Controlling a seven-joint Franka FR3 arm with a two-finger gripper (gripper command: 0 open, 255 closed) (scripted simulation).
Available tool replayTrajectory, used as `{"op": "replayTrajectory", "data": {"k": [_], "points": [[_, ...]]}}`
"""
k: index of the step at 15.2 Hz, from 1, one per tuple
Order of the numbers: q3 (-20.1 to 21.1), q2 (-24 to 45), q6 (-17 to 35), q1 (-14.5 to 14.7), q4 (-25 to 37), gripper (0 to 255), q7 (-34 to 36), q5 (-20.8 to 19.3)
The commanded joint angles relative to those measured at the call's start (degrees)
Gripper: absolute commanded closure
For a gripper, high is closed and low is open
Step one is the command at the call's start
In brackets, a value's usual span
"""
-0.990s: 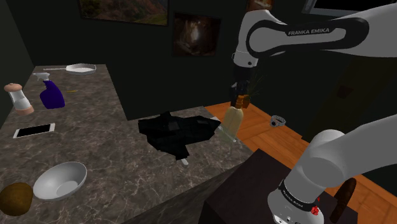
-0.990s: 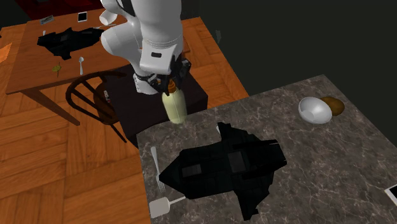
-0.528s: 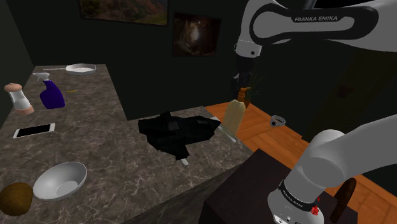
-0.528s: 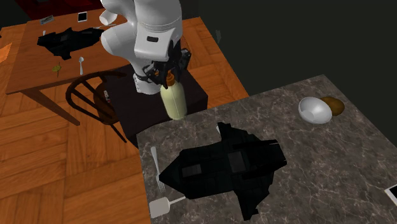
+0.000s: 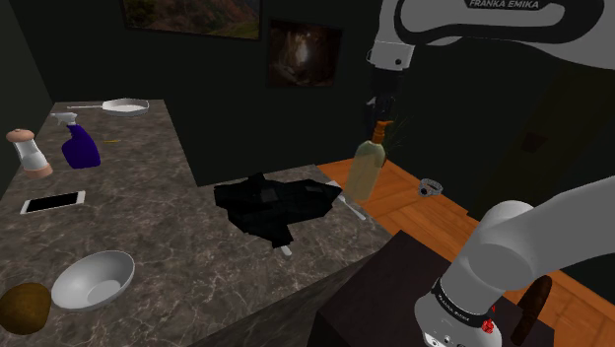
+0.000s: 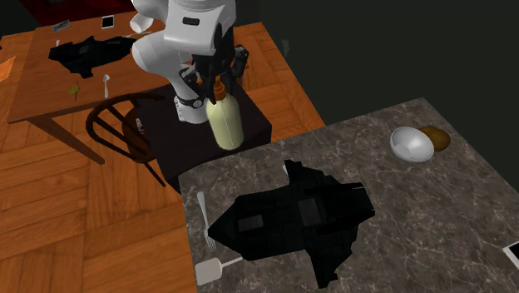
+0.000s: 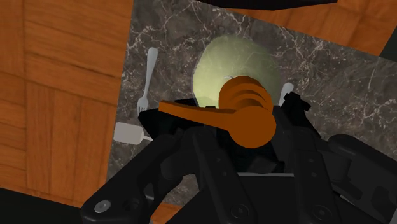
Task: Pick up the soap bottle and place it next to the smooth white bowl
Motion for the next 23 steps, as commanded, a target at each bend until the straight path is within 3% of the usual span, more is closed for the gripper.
{"op": "replayTrajectory", "data": {"k": [1, 13, 23], "points": [[-0.02, 0.49, -1.55, -0.02, 2.03, 255, -0.02, -0.02], [-0.04, 3.06, -10.0, -0.06, 13.04, 255, -0.05, -0.08], [8.57, 13.7, -1.85, 3.23, 15.73, 255, 11.44, 3.03]]}}
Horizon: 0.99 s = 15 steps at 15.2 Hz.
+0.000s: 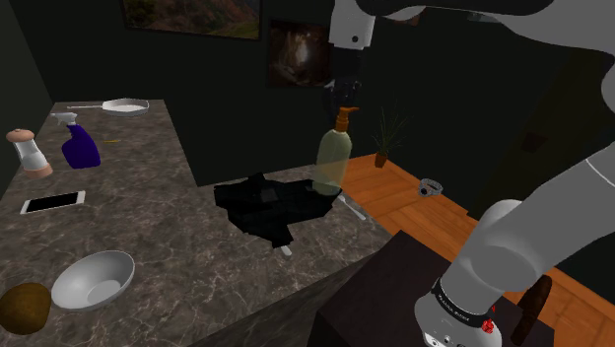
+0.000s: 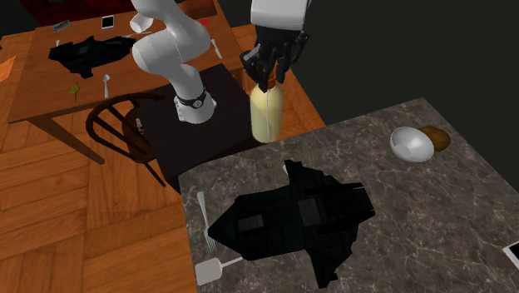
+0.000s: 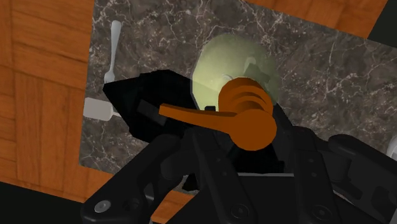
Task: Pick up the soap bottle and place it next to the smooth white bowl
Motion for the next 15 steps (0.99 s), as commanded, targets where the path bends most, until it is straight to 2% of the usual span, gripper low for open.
{"op": "replayTrajectory", "data": {"k": [1, 8, 15], "points": [[1.61, 2.58, 1.58, 0.64, 1.07, 255, 2.29, 0.25], [6.82, 13.48, 5.85, 3.19, 7.7, 255, 10.31, -0.73], [10.63, 26.78, 7.86, 6.95, 18.46, 255, 18.3, -4.41]]}}
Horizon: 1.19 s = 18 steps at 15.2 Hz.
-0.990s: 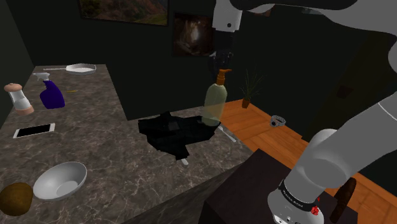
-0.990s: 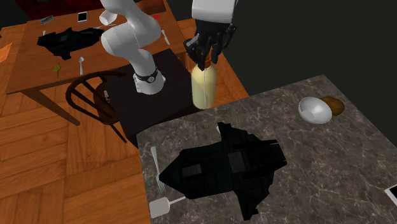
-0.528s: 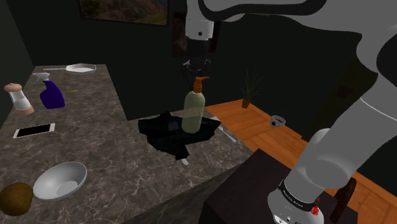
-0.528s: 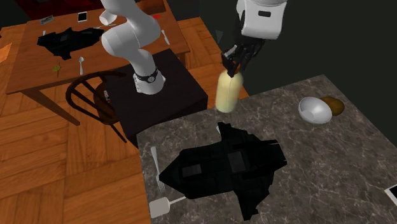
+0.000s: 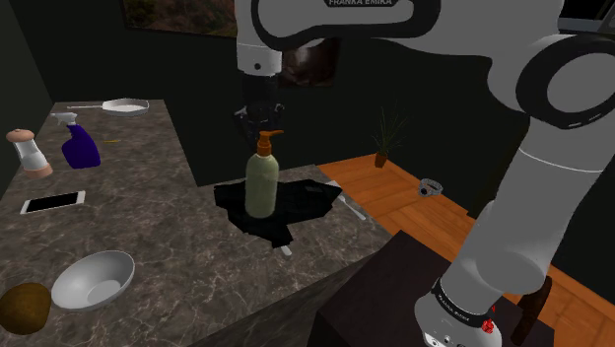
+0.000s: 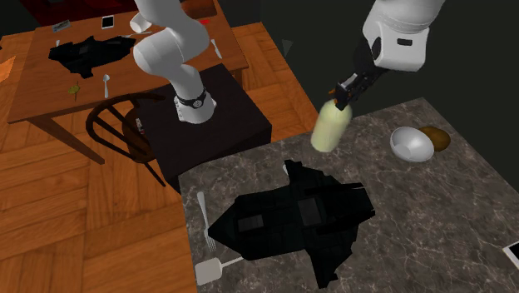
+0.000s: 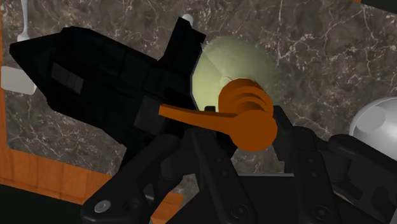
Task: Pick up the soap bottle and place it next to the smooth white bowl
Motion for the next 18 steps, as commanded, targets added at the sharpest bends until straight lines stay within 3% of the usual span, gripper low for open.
{"op": "replayTrajectory", "data": {"k": [1, 8, 10, 11, 18], "points": [[0.89, 3.67, 0.53, 1.41, 2.99, 255, 2.39, -1.19], [1.96, 20.05, -1.79, 8.02, 20.8, 255, 8.88, -6.67], [1.77, 25.6, -3.6, 10.54, 28.01, 255, 10.19, -8.27], [1.51, 30.31, -5.54, 12.69, 34.63, 255, 10.95, -9.49], [1.4, 29.23, 0.59, 11.68, 27.34, 255, 11.15, -9.21]]}}
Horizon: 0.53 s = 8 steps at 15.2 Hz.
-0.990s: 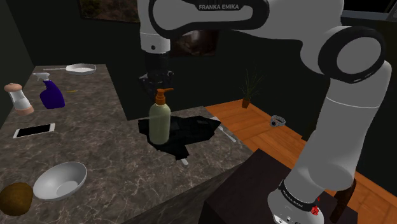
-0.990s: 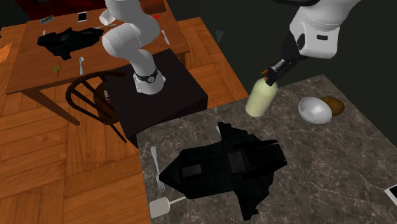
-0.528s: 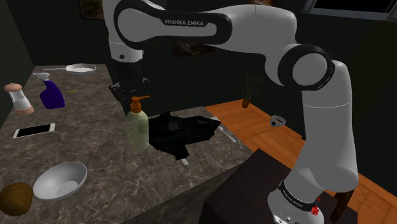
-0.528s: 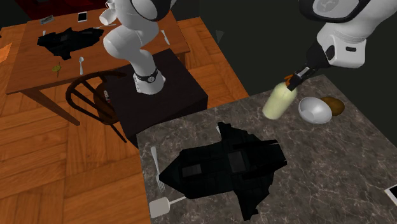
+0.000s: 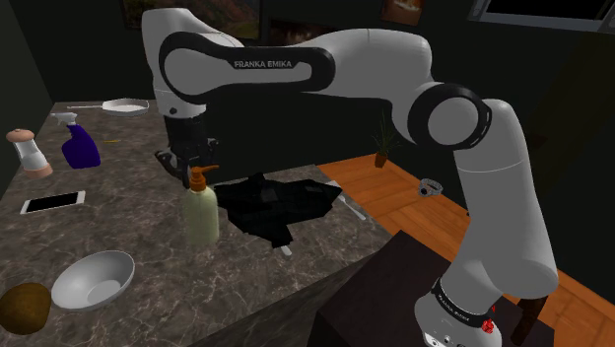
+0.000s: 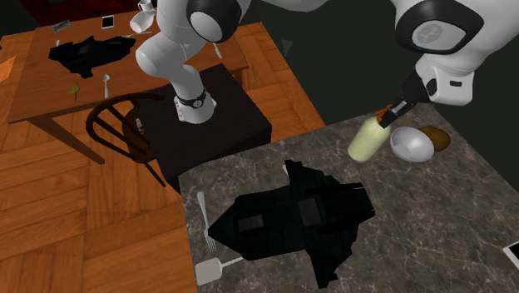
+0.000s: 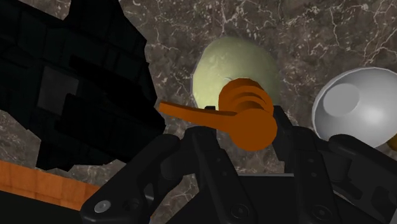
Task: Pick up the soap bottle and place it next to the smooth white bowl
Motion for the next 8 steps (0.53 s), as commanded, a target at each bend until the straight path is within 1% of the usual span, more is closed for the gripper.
{"op": "replayTrajectory", "data": {"k": [1, 8], "points": [[-0.04, 0.09, 1.43, -0.16, -1.3, 255, 0.04, -0.05], [-0.18, 0.26, 6.72, -0.74, -6.51, 255, 0.29, -0.21]]}}
